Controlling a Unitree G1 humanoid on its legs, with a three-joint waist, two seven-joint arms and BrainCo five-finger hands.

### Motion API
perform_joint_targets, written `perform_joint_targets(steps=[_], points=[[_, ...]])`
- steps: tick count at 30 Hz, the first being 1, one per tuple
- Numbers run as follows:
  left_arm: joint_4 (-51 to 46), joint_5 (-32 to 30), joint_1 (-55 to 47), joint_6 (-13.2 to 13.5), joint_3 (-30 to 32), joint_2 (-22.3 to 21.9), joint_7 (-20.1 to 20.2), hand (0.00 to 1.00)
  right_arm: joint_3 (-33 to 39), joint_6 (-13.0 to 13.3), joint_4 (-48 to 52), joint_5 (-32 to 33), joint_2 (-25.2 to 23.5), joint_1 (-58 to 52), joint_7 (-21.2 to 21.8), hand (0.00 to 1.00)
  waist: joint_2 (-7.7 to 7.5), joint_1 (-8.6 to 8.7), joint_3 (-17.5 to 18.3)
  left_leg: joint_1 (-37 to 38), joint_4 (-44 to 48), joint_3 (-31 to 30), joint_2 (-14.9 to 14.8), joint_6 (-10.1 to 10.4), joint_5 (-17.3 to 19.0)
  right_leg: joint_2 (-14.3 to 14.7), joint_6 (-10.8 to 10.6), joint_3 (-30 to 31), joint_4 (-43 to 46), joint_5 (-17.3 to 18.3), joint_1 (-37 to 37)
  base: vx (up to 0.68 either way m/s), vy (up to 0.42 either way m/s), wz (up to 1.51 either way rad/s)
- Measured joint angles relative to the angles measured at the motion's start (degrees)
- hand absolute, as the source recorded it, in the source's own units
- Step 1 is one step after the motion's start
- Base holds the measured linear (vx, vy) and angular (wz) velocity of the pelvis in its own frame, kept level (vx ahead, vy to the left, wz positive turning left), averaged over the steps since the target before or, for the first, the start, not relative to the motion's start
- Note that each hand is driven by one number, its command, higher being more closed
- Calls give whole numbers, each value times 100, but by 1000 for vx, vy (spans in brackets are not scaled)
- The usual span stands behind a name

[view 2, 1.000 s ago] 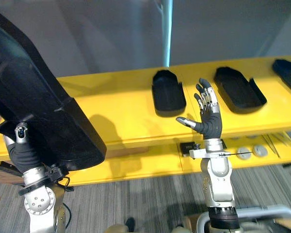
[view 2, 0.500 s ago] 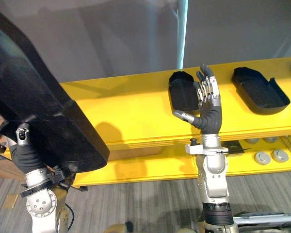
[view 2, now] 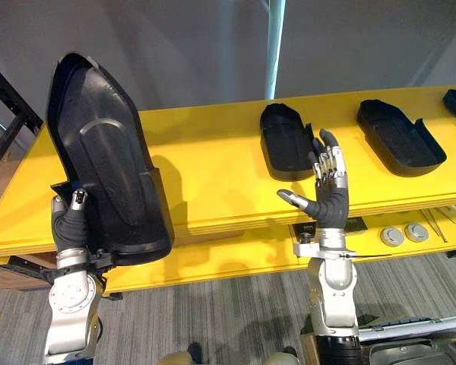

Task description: Walk over and take plastic housings, then place them on the shelf

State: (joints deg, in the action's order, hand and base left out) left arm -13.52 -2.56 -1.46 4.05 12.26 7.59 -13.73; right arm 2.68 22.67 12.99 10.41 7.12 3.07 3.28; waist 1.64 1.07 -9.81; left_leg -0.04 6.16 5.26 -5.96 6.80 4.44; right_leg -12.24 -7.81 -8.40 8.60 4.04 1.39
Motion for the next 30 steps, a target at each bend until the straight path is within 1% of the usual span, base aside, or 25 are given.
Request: perform_joint_targets(steps=[1,2,3,4,5,6,7,8,10,12,14,16,18,19,20,21,23,25,26,27,28,30], points=[[95,22,110,-73,5,27,-29,100,-7,0,43,2,11,12,67,0,21,1,8,6,-35,3,-13,8,-20,14,8,20,9,5,-22,-40,-52,-12],[389,97,381,-181,28,145,-127,100,-33,-7,128,-5,24,79,183,0,50,5,2,12,-93,17,-36,26,-56,36,17,70,33,34,-85,-57,-44,-14],[720,221,681,-316,66,283,-199,100,-77,-8,224,-45,39,123,272,0,52,30,1,13,-186,39,-36,52,-115,37,-25,91,63,77,-154,-61,-44,-11],[905,234,826,-379,77,367,-244,100,-82,-8,253,-69,46,135,332,0,52,61,0,9,-218,38,-36,52,-145,37,-37,95,68,92,-170,-86,-52,-4],[1357,265,1091,-493,113,530,-354,100,-130,-37,255,-114,98,172,449,0,53,141,0,27,-297,41,-37,50,-219,44,-41,103,75,99,-195,-58,-32,-1],[1602,274,1221,-552,125,628,-397,100,-175,-50,255,-119,147,190,495,0,56,157,0,49,-349,60,-41,60,-247,49,-52,124,85,107,-219,-73,-34,-16],[2098,305,1476,-612,142,809,-461,100,-250,-59,254,-117,248,201,621,0,80,168,-17,109,-423,143,-63,73,-287,80,-55,220,101,107,-258,-56,-17,-23],[2487,425,1660,-676,169,954,-529,100,-346,-69,254,-118,331,201,733,0,96,246,-26,116,-428,161,-70,77,-296,89,-59,249,116,105,-277,-67,-21,-20],[2837,505,1867,-730,262,1088,-573,100,-515,-76,255,-101,409,195,935,0,106,313,-31,127,-455,214,-75,72,-322,104,-60,337,169,104,-358,-58,-7,-19],[3090,504,2055,-804,272,1209,-618,100,-666,-153,254,-13,491,187,1113,0,119,311,-39,197,-505,317,-78,65,-339,112,-75,422,182,95,-381,-29,1,-22],[3470,474,2336,-897,268,1402,-618,100,-973,-229,254,14,538,168,1294,0,142,374,-40,225,-527,328,-72,48,-360,113,-78,443,186,93,-373,-4,1,-4],[3791,484,2590,-1009,264,1569,-618,100,-1213,-302,251,15,572,166,1360,0,160,428,-50,249,-584,325,-68,47,-402,113,-80,441,190,91,-376,0,0,0],[4114,484,2839,-1138,258,1701,-612,100,-1356,-355,251,18,600,164,1438,0,210,447,-78,287,-593,332,-66,47,-404,113,-81,455,192,91,-354,0,0,0],[4255,489,2971,-1229,259,1738,-607,100,-1425,-408,254,33,624,163,1444,0,241,456,-94,304,-594,333,-63,47,-404,113,-81,462,193,91,-341,0,0,0],[4439,488,3170,-1326,241,1824,-563,100,-1511,-524,254,87,640,163,1454,0,295,465,-125,299,-596,338,-63,40,-412,113,-81,479,198,91,-357,0,0,0],[4505,484,3241,-1372,224,1865,-550,100,-1557,-562,254,105,655,163,1457,0,319,473,-138,296,-602,341,-63,35,-420,115,-81,501,204,91,-370,-27,0,-7],[4790,468,3564,-1571,211,1945,-466,100,-1712,-642,283,126,734,168,1499,0,400,507,-182,256,-671,390,-56,25,-480,119,-81,554,269,91,-501,-28,-6,-8],[4910,465,3767,-1711,191,1989,-430,100,-1812,-715,290,128,742,207,1527,0,417,576,-199,160,-731,393,-54,15,-552,121,-81,562,322,91,-650,-32,-15,-1],[5018,460,3920,-1798,83,2043,-385,100,-1873,-781,366,128,765,228,1538,0,433,612,-254,113,-797,411,-56,26,-609,132,-80,591,386,91,-772,-53,-26,-8],[5086,427,4078,-1906,-15,2055,-345,100,-1916,-792,489,127,804,251,1535,0,435,617,-356,82,-800,460,-55,18,-629,139,-79,663,437,89,-866,-46,-20,-17],[5104,431,4122,-1939,-27,2055,-342,100,-1949,-792,525,127,821,291,1534,0,435,624,-415,82,-799,488,-53,17,-630,145,-80,699,464,87,-906,-66,-16,-15],[5320,437,4327,-2009,-177,2065,-307,100,-2042,-799,710,135,916,406,1526,0,450,753,-534,-49,-782,495,-53,29,-652,144,-80,729,542,87,-1070,-46,-9,-5]])
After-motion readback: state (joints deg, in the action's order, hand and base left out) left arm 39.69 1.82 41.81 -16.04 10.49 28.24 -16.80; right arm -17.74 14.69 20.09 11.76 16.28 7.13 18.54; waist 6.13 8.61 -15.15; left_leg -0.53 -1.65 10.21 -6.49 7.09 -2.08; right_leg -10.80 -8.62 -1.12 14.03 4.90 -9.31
